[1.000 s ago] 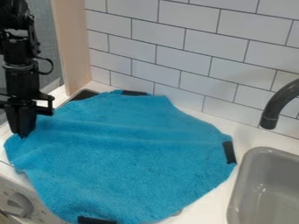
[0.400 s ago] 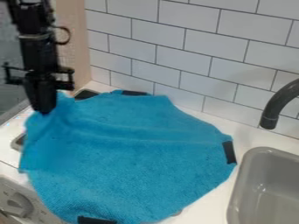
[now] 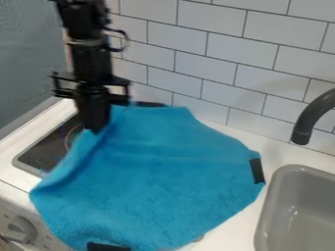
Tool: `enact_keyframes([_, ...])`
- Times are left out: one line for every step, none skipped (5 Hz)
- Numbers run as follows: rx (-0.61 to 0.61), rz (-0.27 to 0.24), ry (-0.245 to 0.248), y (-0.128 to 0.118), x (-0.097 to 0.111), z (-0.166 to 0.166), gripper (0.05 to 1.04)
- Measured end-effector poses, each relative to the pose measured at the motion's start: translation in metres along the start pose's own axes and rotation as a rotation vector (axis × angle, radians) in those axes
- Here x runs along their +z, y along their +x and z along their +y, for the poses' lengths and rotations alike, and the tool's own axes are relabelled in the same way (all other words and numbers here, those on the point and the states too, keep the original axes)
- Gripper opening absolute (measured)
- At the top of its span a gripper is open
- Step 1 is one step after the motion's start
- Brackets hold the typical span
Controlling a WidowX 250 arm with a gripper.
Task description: Fold the cloth from the bottom left to the top right
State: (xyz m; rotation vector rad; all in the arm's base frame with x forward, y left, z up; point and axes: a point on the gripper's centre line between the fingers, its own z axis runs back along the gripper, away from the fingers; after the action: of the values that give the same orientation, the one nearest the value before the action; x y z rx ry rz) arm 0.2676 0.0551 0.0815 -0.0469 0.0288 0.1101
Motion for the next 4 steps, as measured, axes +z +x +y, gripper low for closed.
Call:
enact_keyframes([0.010,-0.027,-0.007,0.006,-0.010,-0.028,0.058])
enact_keyframes([0.018,-0.025,-0.008,0.011,-0.021,-0.045,0.058])
enact_keyframes([0.042,0.005,0.002,0.011,-0.038,-0.060,0.084])
enact_keyframes([0.069,0.006,0.025,0.010,-0.039,-0.064,0.252])
